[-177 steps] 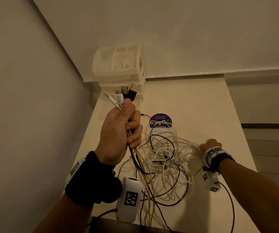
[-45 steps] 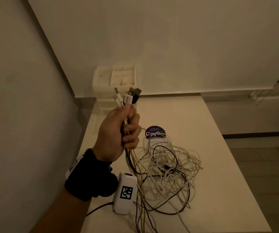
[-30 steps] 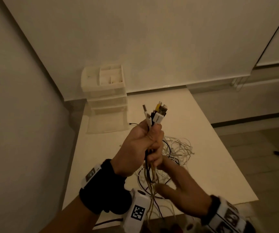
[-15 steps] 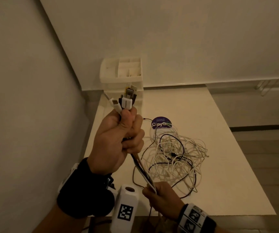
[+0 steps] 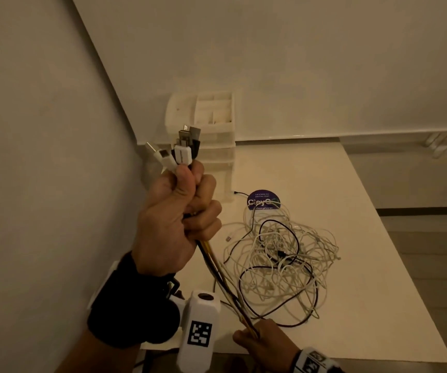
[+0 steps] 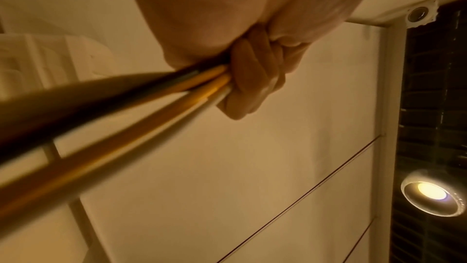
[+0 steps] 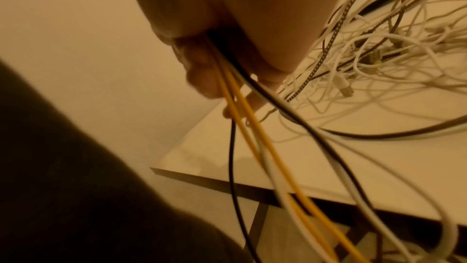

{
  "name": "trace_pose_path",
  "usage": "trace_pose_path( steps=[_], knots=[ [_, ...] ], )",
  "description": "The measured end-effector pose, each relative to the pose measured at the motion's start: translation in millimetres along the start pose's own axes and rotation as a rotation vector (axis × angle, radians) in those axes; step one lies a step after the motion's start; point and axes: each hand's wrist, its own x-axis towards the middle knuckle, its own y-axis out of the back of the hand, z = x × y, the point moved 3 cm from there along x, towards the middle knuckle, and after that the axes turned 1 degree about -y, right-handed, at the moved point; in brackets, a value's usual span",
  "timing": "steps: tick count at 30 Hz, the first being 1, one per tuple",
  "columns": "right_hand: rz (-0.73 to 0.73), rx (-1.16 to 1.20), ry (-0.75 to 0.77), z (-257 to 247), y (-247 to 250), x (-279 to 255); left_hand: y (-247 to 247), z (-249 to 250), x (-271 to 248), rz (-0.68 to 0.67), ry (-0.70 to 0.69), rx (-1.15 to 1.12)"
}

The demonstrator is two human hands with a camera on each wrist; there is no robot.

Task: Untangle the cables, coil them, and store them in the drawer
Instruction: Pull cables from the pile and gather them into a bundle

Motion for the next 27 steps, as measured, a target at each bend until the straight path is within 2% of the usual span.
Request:
trace_pose_path(
  steps=[4, 7, 10, 12, 16, 18, 20, 23, 27],
  knots=[
    [-0.088, -0.104, 0.078, -10.1, 30.3, -11.0, 5.2, -2.8, 2.7, 0.033, 0.005, -0.015],
    [-0.128, -0.205, 0.024, -14.3, 68.7, -15.9, 7.9, -6.7, 4.9, 0.063, 0.004, -0.022],
    [-0.227, -0.363, 0.014, -30.3, 112.6, -17.1, 13.0, -11.2, 3.6, 0.118, 0.005, -0.013],
    [-0.162, -0.443, 0.033, -47.9, 141.2, -3.3, 17.7, -13.7, 1.6, 0.158, 0.0, -0.011],
    [0.211, -0.504, 0.075, -68.7, 191.1, 72.7, 25.1, -19.7, 1.2, 0.23, -0.005, 0.004],
    [0.337, -0.525, 0.058, -68.4, 207.3, 122.9, 26.9, -22.4, 3.5, 0.261, 0.003, 0.008],
    [0.353, -0.552, -0.045, -62.3, 216.6, 177.3, 32.1, -25.4, 6.9, 0.308, 0.006, 0.016],
    [0.292, -0.683, -0.178, -53.0, 215.8, 237.9, 40.3, -24.0, 13.0, 0.382, 0.018, 0.072],
    [0.329, -0.738, -0.209, -44.1, 213.3, 284.1, 57.0, -20.5, 17.9, 0.49, 0.047, 0.182]
  ],
)
